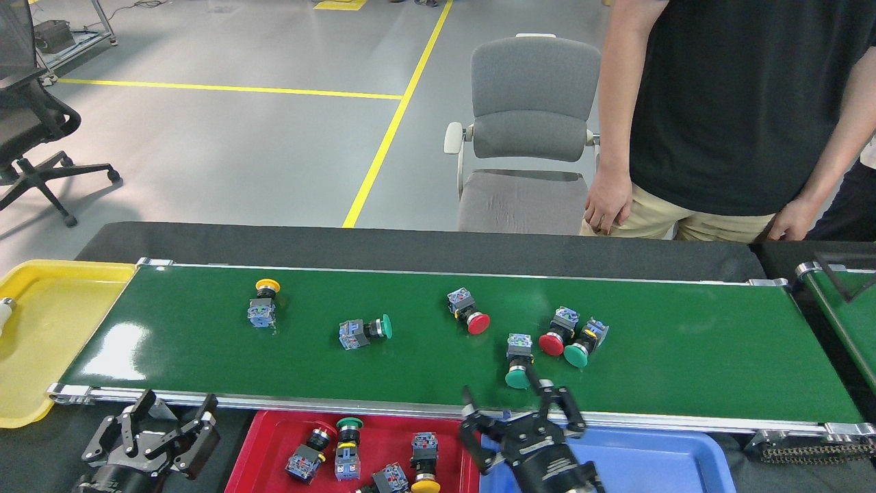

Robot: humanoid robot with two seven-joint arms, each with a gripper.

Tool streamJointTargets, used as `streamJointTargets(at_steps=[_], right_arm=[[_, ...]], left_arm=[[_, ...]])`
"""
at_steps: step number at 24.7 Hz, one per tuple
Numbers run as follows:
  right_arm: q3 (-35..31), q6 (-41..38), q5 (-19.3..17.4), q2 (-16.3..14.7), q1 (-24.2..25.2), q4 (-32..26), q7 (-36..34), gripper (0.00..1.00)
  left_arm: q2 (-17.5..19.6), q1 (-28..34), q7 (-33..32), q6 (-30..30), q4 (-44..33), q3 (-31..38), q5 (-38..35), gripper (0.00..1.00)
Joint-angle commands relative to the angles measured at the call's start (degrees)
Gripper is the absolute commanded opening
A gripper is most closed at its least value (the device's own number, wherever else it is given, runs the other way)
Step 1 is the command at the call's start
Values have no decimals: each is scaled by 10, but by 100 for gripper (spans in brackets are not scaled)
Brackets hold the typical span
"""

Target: Pick switch part from conveyor to tray

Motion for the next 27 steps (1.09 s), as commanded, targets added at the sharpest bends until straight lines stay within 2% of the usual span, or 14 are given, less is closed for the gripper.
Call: streamJointTargets(at_steps=[1,4,9,11,14,19,21,24,27], right_arm=[[-32,54,-2,1,24,-11,-22,100],[-71,63,-4,2,68,-11,-50,100],[-81,63,-5,27,62,-10,-50,100],[-67,57,-2,25,39,-10,-44,100],[-6,58,2,10,-10,3,-7,100],[59,51,2,2,-106,88,67,100],[71,33,1,9,-135,121,72,100],[74,1,3,46,-163,167,72,100],[75,-24,2,67,-198,207,72,100]], left_arm=[[7,-5,1,1,-5,4,2,100],[9,-22,0,1,0,2,-1,100],[23,-117,-7,2,91,-15,-7,100],[27,-184,-9,2,160,-38,-23,100],[26,-254,-2,2,253,-48,-48,100],[22,-333,1,8,360,-61,-70,100],[20,-362,2,15,411,-67,-70,100],[20,-397,26,37,474,-86,-70,100],[18,-420,42,65,515,-113,-69,100]])
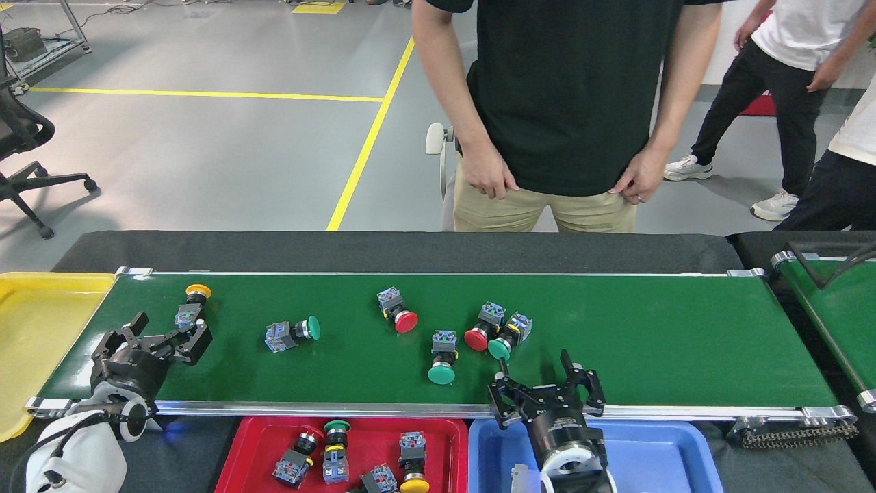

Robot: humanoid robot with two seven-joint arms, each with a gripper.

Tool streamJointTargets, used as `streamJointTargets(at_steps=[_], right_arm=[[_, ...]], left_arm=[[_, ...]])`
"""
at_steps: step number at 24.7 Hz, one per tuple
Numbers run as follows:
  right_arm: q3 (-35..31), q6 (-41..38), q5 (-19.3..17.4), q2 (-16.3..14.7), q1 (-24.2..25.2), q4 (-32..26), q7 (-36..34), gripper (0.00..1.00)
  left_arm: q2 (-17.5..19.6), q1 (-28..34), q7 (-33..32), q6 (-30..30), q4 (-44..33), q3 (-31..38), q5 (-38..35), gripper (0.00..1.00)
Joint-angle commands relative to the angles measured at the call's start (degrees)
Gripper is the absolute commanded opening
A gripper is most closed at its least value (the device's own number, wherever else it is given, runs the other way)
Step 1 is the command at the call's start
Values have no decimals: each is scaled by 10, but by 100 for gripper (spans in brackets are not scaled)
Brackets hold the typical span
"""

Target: Pick switch part from conveyor to tray

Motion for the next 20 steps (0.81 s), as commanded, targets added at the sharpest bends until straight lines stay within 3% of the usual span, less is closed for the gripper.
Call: streamJointTargets(at_steps=[1,3,5,9,14,15,18,20], right_arm=[[0,-29,1,15,-26,17,0,100],[1,-56,2,34,-48,51,0,100],[1,-64,1,55,-84,105,-1,100],[23,-67,-17,57,-137,168,-5,99],[24,-80,-52,57,-169,225,-14,94],[24,-83,-52,57,-172,236,-15,90],[24,-89,-50,57,-179,249,-15,66],[23,-89,-48,56,-179,250,-15,36]], left_arm=[[0,-23,15,25,13,-8,0,99],[-4,-36,15,33,27,-8,0,94],[-10,-47,15,54,45,-9,0,79],[-17,-56,32,67,80,-12,0,60],[-29,-57,35,66,88,-28,0,38],[-34,-57,35,62,87,-29,0,32],[-48,-57,36,34,80,-48,0,14],[-55,-55,47,12,52,-66,1,9]])
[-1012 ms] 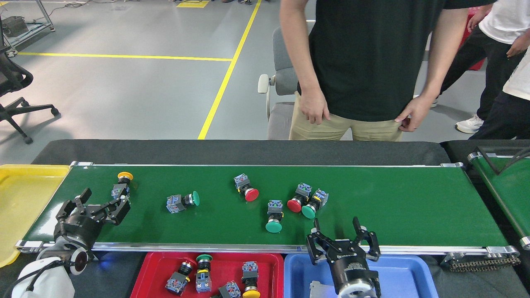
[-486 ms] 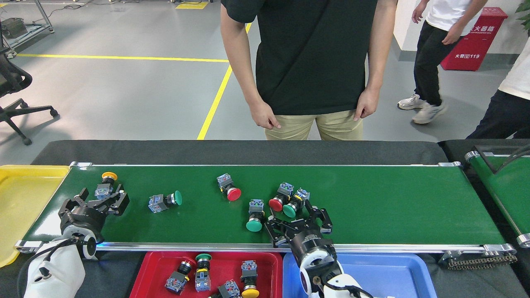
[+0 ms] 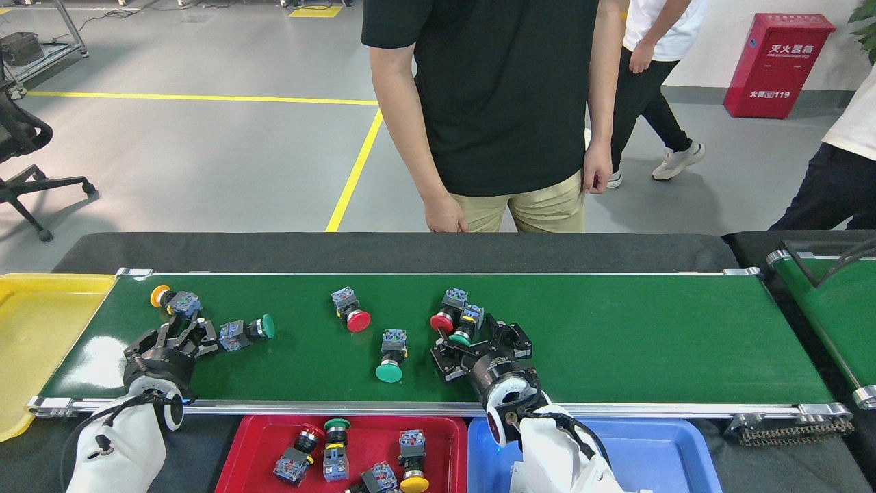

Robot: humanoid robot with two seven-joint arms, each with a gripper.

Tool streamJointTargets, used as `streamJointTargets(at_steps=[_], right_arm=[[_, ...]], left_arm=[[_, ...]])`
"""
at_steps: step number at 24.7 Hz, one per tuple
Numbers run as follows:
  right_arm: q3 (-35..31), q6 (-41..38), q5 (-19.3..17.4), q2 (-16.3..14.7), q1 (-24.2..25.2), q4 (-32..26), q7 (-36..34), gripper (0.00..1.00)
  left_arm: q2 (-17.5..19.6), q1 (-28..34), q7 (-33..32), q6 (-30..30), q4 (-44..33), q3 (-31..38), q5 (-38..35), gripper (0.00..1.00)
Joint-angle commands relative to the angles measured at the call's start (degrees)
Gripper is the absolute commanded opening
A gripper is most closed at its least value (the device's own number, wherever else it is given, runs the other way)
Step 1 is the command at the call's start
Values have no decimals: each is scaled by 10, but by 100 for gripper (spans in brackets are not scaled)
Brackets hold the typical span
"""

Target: Pick switch part from conveyor to tray

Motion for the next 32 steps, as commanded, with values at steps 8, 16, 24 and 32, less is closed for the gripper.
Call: streamJointTargets(at_steps=[8,16,24,32], right_arm=[[0,-7,3,2,14,-45,-16,2],[9,-129,39,-67,161,-299,-11,2],[24,-207,72,-93,243,-392,-19,99],[-34,-188,69,-89,245,-423,-18,99]], left_arm=[[6,143,6,-130,-323,-28,0,8],[21,339,-20,-187,-561,-27,-5,26],[27,386,-59,-168,-614,35,-2,100],[28,390,-59,-138,-586,147,0,100]])
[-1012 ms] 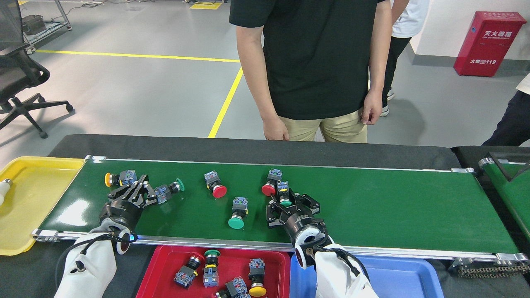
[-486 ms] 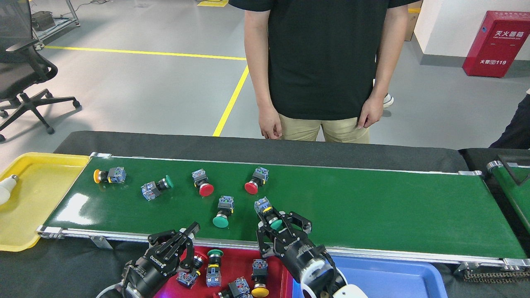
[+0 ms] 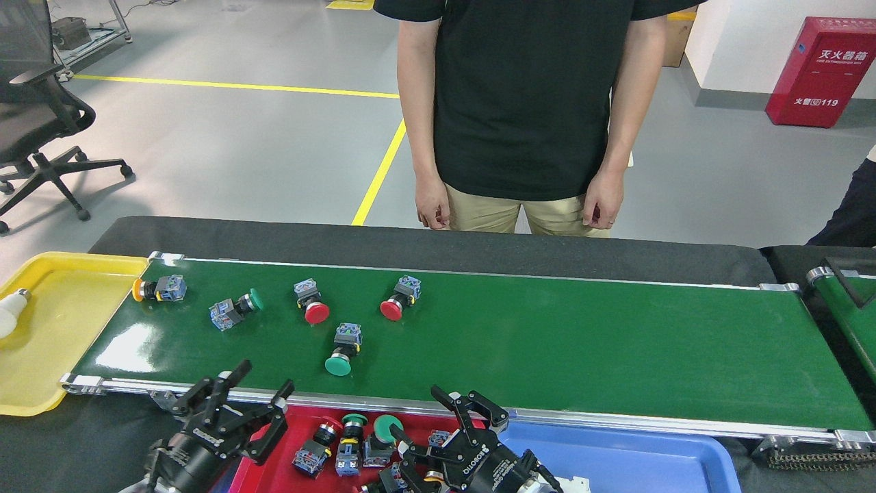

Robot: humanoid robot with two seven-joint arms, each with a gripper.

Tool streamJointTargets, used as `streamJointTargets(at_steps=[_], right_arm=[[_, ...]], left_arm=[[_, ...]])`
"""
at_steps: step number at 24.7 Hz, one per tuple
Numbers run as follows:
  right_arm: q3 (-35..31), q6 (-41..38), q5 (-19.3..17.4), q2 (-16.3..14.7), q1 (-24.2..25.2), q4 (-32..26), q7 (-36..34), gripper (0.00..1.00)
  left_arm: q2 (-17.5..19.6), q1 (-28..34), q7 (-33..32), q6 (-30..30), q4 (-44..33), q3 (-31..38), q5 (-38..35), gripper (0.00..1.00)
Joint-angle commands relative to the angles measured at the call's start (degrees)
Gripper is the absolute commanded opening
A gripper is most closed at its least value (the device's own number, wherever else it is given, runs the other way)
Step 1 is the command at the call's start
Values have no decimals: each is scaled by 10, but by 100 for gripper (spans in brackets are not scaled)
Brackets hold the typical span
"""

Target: Pick switch part from conveyor to tray

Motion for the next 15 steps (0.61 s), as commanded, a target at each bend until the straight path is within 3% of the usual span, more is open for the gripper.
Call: streamJointTargets(at_steps=[1,5,11,15], right_arm=[[-55,32,-3,4,6,-22,-5,99],[-176,86,-3,4,87,-66,-9,99],[-398,102,-11,12,228,-85,-98,99],[-457,101,-47,15,270,-88,-100,99]], left_arm=[[7,-3,2,14,-1,21,3,100],[8,4,2,11,2,25,3,100],[8,32,1,-5,-6,24,5,100],[1,32,-5,-7,-25,19,3,100]])
